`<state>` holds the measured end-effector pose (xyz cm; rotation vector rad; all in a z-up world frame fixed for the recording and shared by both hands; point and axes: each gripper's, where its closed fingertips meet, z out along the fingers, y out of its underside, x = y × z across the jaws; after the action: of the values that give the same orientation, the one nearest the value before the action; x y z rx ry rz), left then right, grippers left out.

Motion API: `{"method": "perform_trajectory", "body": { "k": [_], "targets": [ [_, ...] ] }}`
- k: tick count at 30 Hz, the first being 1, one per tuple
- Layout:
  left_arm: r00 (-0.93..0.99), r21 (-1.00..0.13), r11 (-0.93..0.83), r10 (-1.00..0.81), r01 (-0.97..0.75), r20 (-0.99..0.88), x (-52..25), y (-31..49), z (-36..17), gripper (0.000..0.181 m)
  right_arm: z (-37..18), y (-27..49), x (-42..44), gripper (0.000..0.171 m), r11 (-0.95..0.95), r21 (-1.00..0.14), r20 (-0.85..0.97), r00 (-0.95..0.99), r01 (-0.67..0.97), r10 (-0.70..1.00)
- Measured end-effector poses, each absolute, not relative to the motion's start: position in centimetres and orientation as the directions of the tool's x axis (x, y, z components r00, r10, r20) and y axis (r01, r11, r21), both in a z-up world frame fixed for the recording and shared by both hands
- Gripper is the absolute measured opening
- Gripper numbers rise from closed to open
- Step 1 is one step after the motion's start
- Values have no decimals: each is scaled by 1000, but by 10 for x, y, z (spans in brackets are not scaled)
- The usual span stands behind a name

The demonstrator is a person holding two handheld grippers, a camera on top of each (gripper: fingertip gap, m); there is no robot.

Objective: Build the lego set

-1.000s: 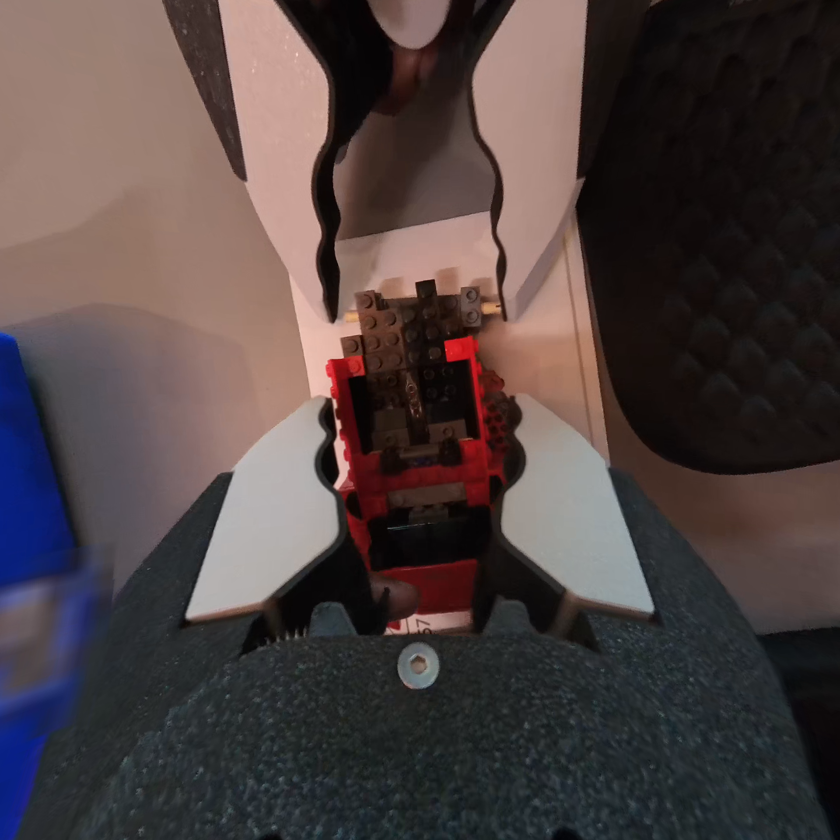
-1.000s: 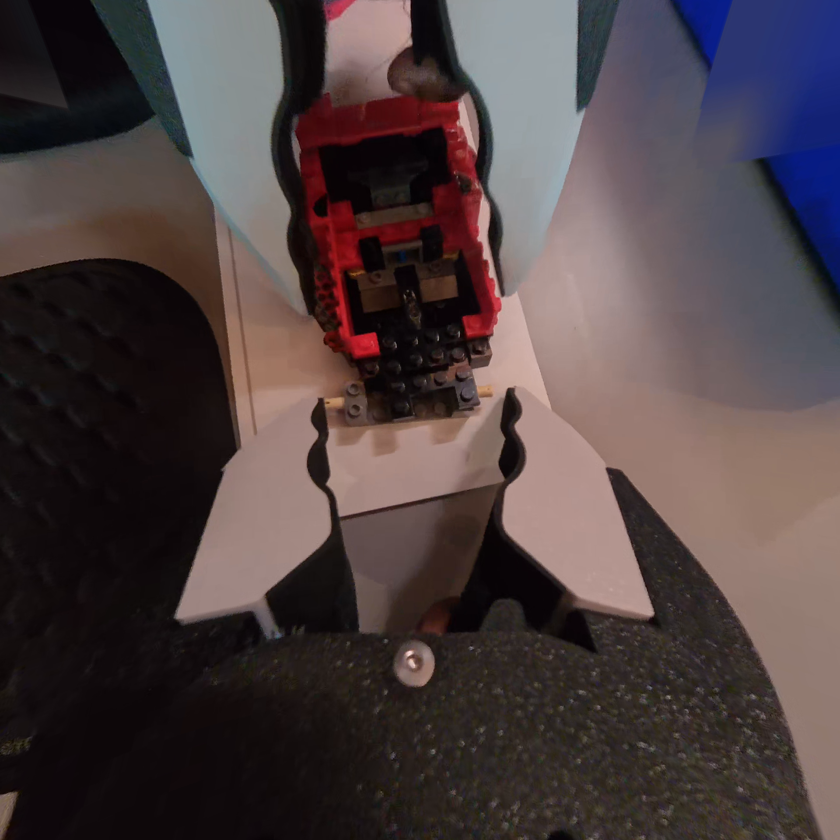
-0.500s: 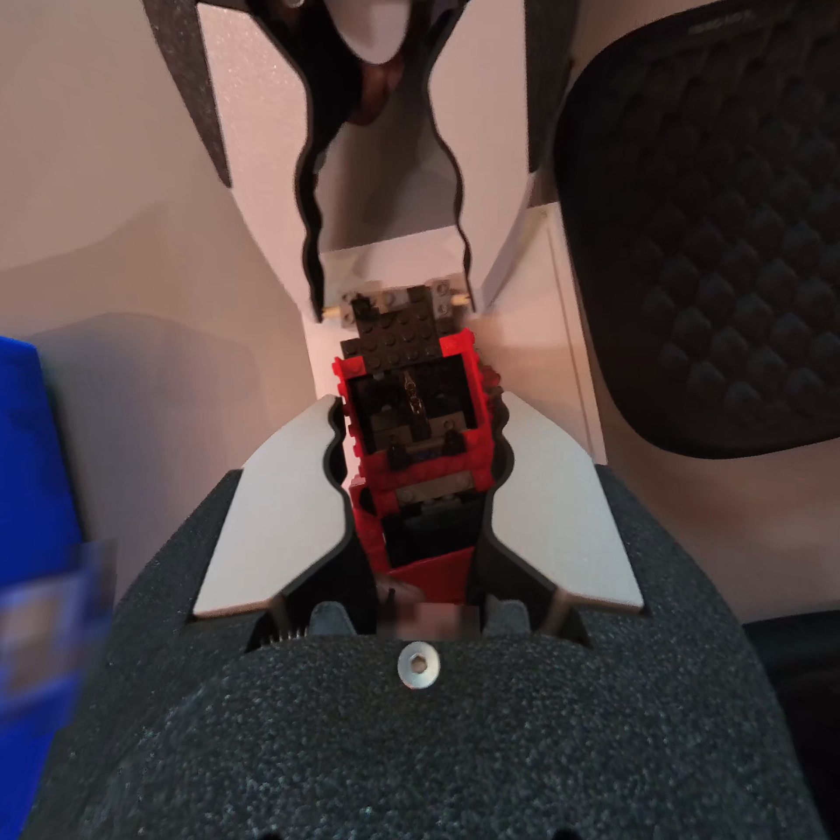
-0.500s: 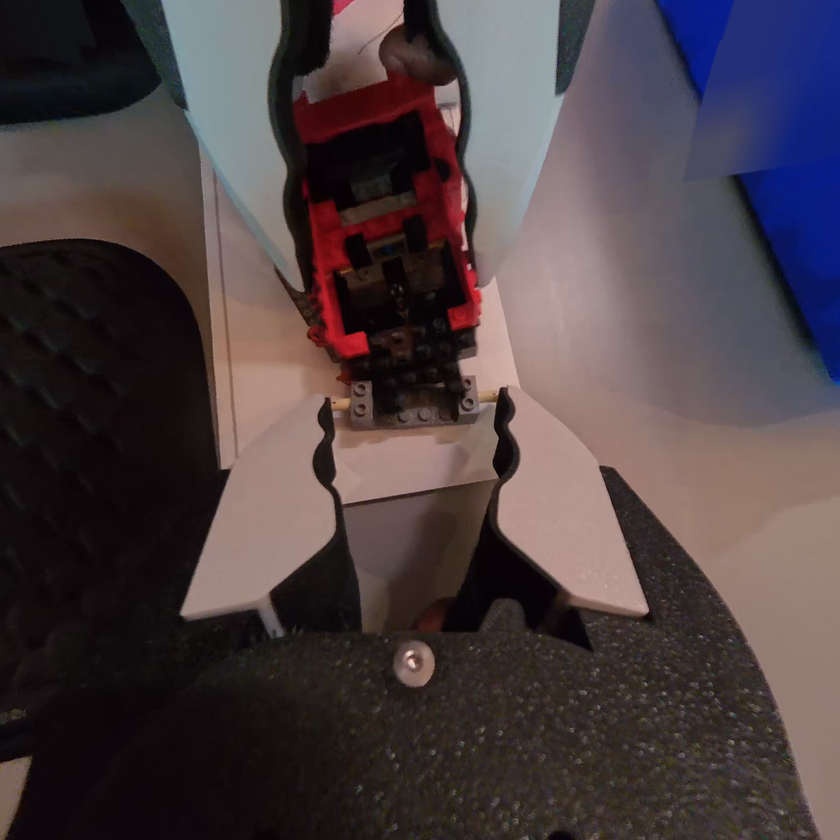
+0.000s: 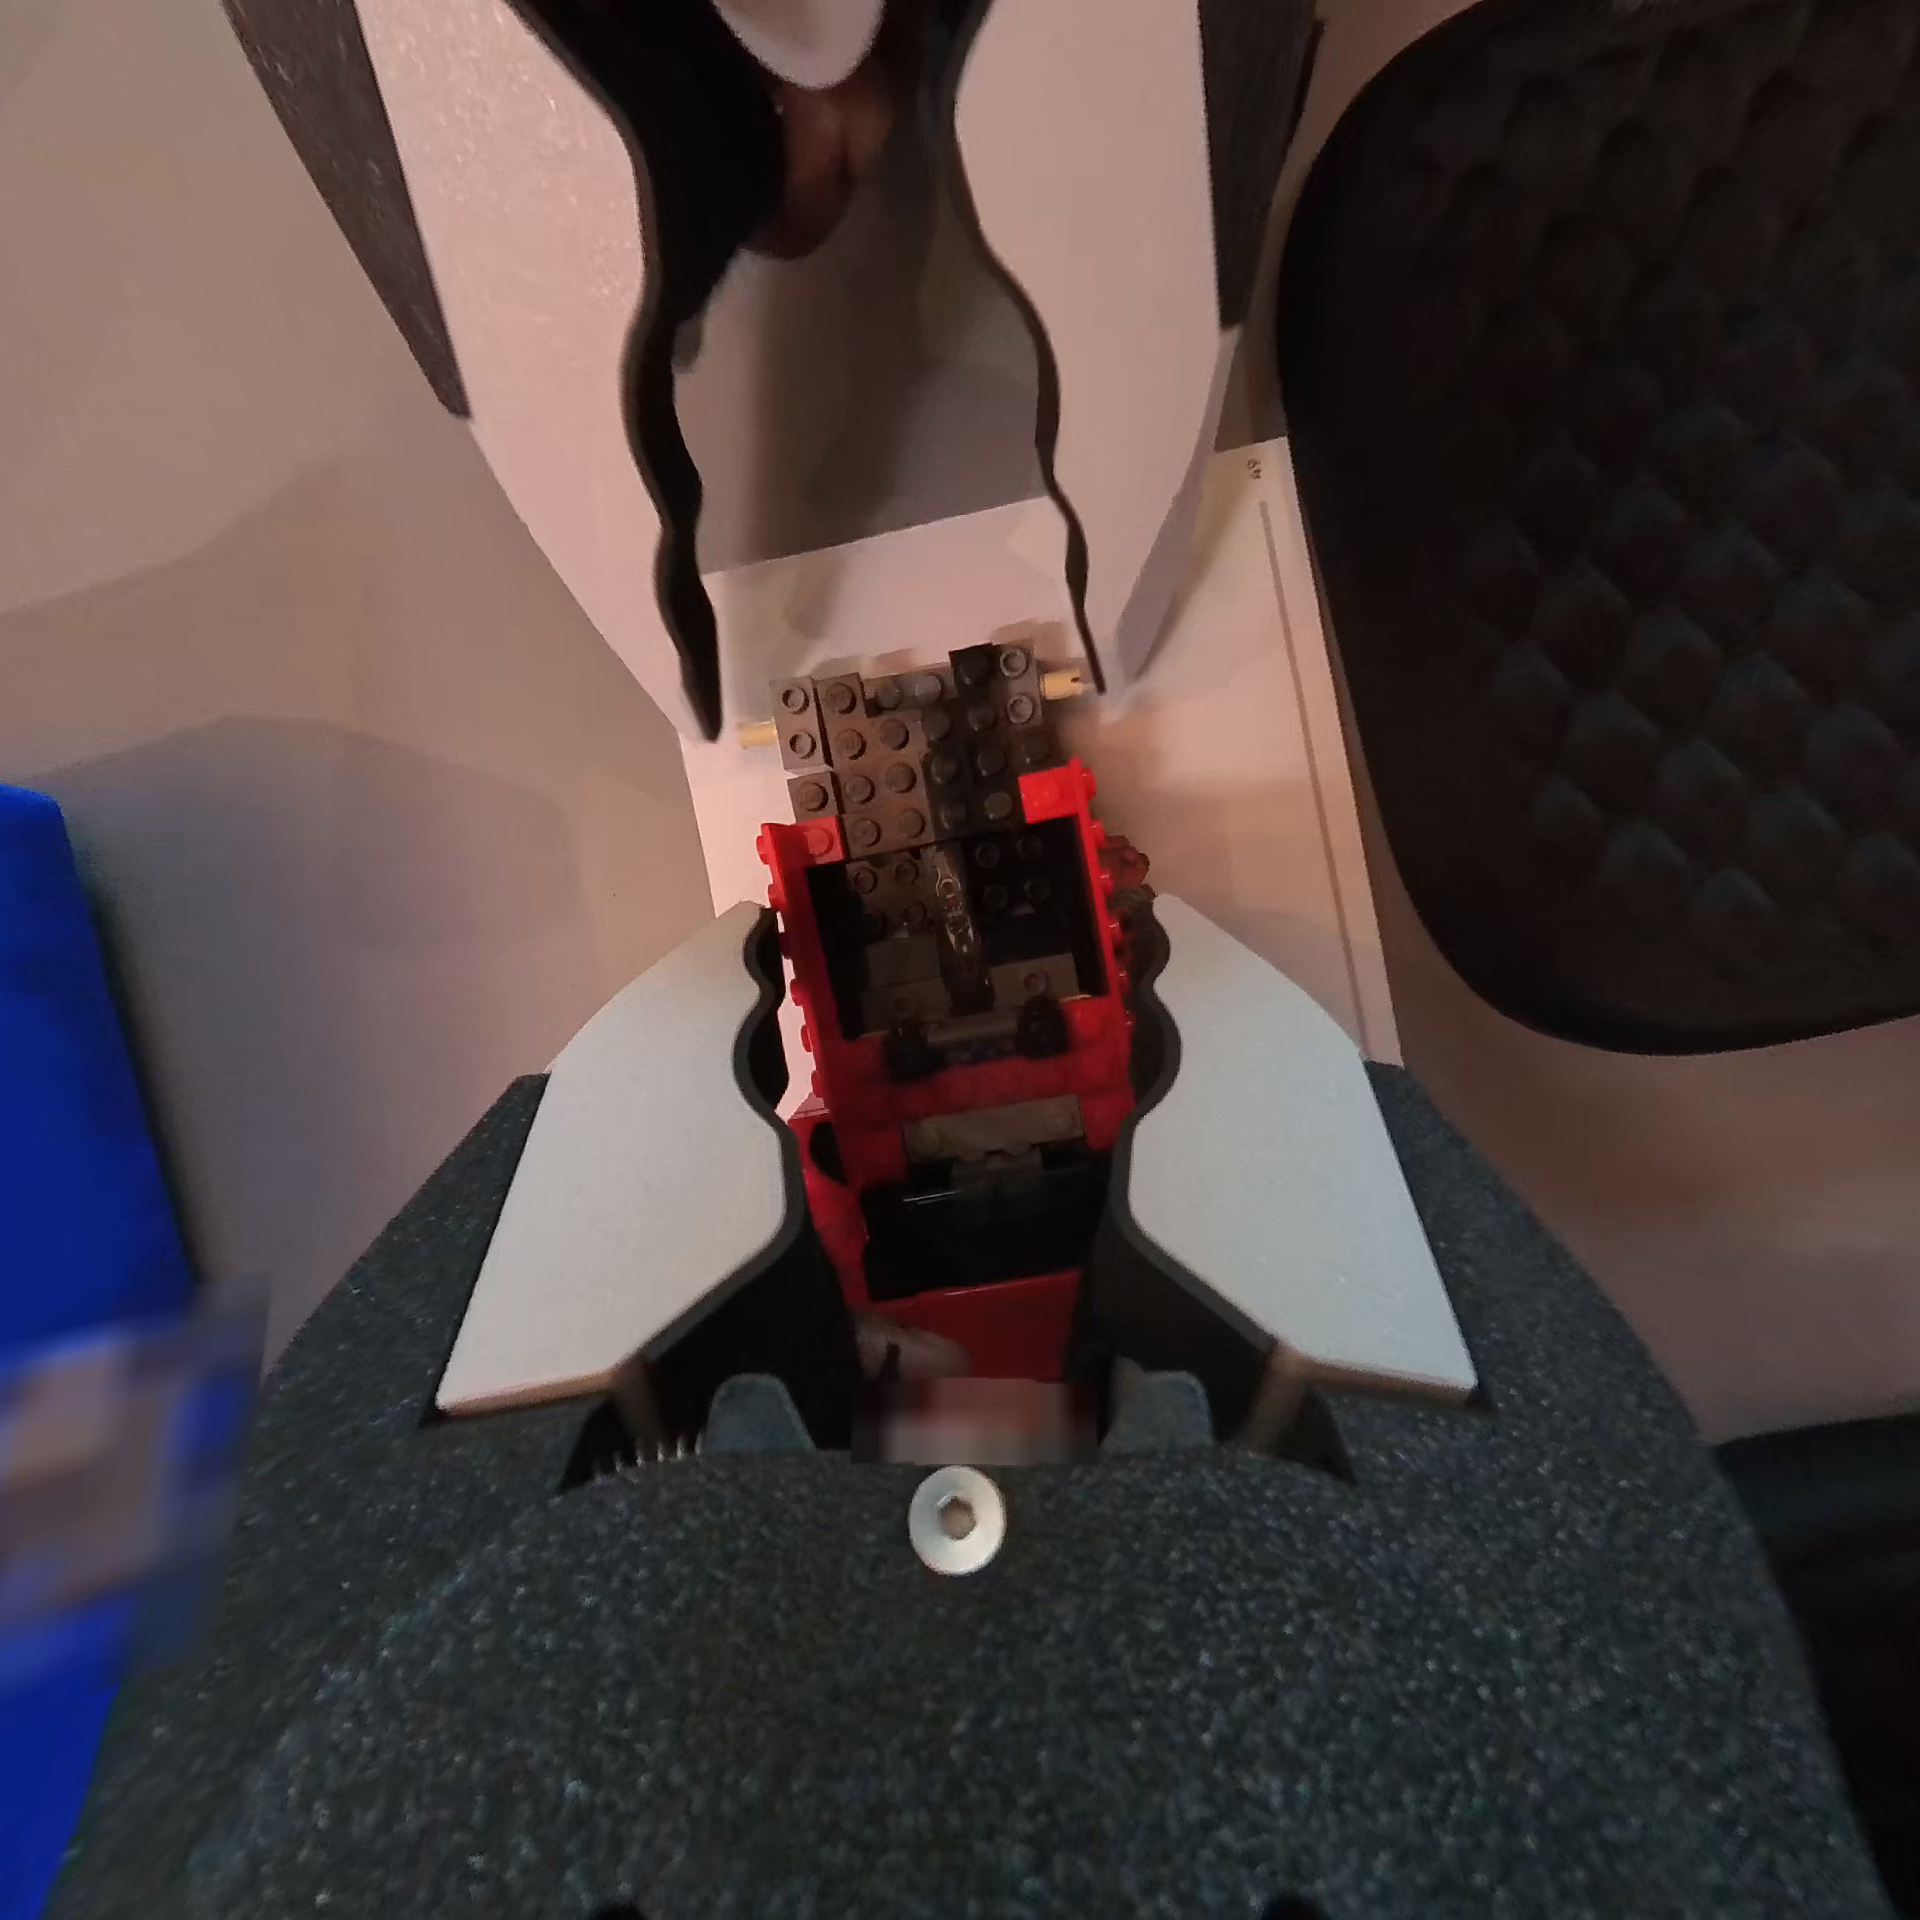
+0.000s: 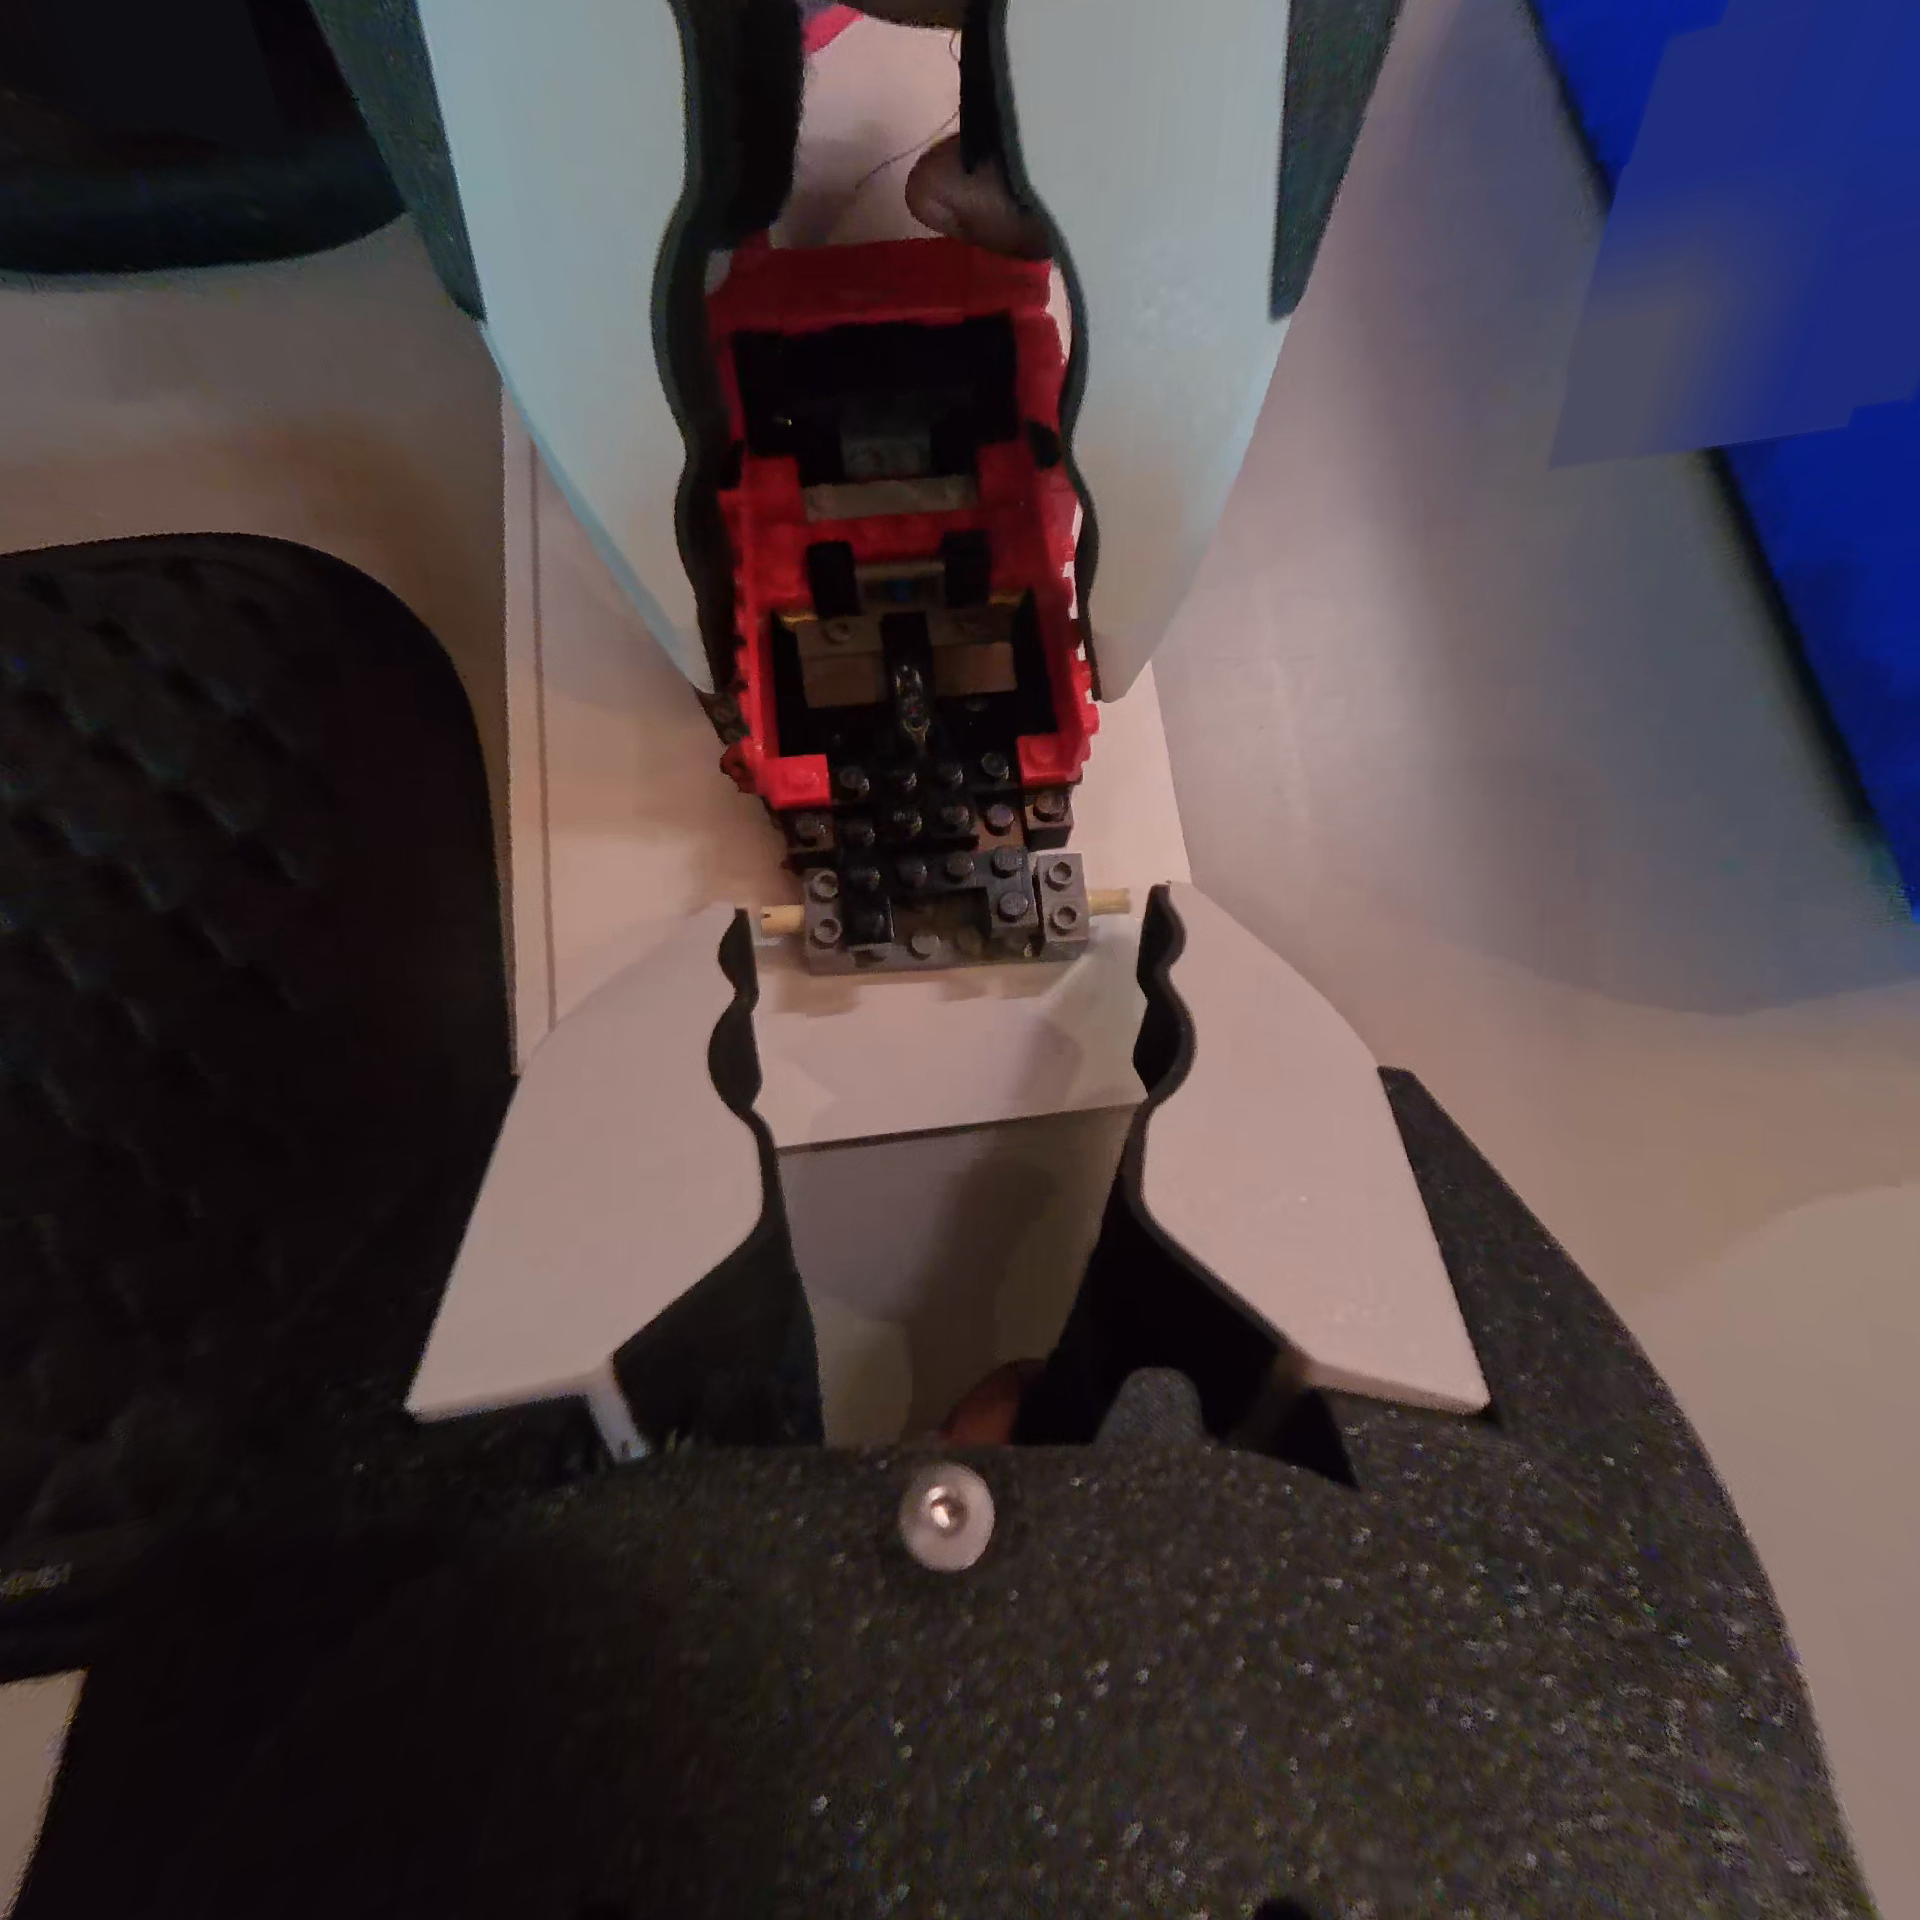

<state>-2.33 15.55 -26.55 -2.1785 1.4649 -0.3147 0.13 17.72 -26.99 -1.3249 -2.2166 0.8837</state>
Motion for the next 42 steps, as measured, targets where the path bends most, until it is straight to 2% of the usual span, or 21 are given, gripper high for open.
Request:
{"method": "perform_trajectory", "body": {
  "k": [2, 4, 6, 7, 8, 10, 11, 12, 14, 17, 30, 31, 32, 34, 35, 42],
  "targets": [
    [396, -519, -302, -915, -800, -77, -23, 156, -266, 64, -259, 181, 3, 67, 325, -730, 24, -454, 600, 891],
    [392, -518, -299, -917, -802, -77, -24, 155, -266, 65, -248, 177, 8, 31, 291, -770, -19, -477, 567, 879],
    [382, -509, -294, -921, -809, -77, -24, 155, -266, 65, -248, 177, 11, 20, 269, -770, -50, -476, 578, 878],
    [377, -500, -293, -923, -815, -74, -25, 155, -267, 65, -252, 176, 14, 21, 268, -754, -64, -473, 600, 879],
    [372, -491, -293, -925, -821, -70, -25, 155, -268, 65, -257, 178, 14, 32, 261, -737, -69, -453, 624, 889],
    [366, -482, -292, -928, -826, -65, -25, 155, -268, 65, -266, 175, 15, 71, 247, -717, -91, -439, 652, 894],
    [367, -482, -293, -928, -826, -64, -25, 155, -268, 65, -270, 173, 14, 84, 247, -709, -92, -434, 660, 896],
    [367, -482, -293, -928, -825, -64, -25, 156, -268, 65, -274, 172, 12, 88, 259, -705, -82, -438, 660, 895],
    [368, -485, -293, -927, -824, -65, -25, 156, -268, 65, -277, 173, 6, 84, 294, -716, -22, -441, 634, 897],
    [354, -474, -285, -933, -833, -61, -26, 153, -271, 64, -276, 171, 3, 68, 308, -717, -18, -457, 626, 889],
    [370, -478, -297, -927, -827, -65, -25, 154, -272, 64, -270, 177, 5, 72, 335, -700, 0, -469, 631, 883],
    [371, -476, -298, -926, -828, -66, -25, 154, -272, 64, -265, 179, 7, 67, 330, -708, 2, -466, 624, 885],
    [372, -474, -299, -926, -828, -67, -25, 154, -272, 64, -258, 179, 8, 53, 321, -726, 0, -467, 608, 884],
    [374, -470, -301, -925, -830, -68, -25, 154, -273, 64, -245, 180, 6, 10, 285, -769, -13, -460, 572, 888],
    [376, -468, -304, -924, -830, -67, -25, 154, -273, 64, -244, 181, 6, 0, 279, -769, -13, -450, 575, 893],
    [390, -457, -327, -920, -827, -47, -25, 151, -273, 69, -267, 182, 2, 0, 340, -666, 50, -416, 663, 908]
  ]
}}
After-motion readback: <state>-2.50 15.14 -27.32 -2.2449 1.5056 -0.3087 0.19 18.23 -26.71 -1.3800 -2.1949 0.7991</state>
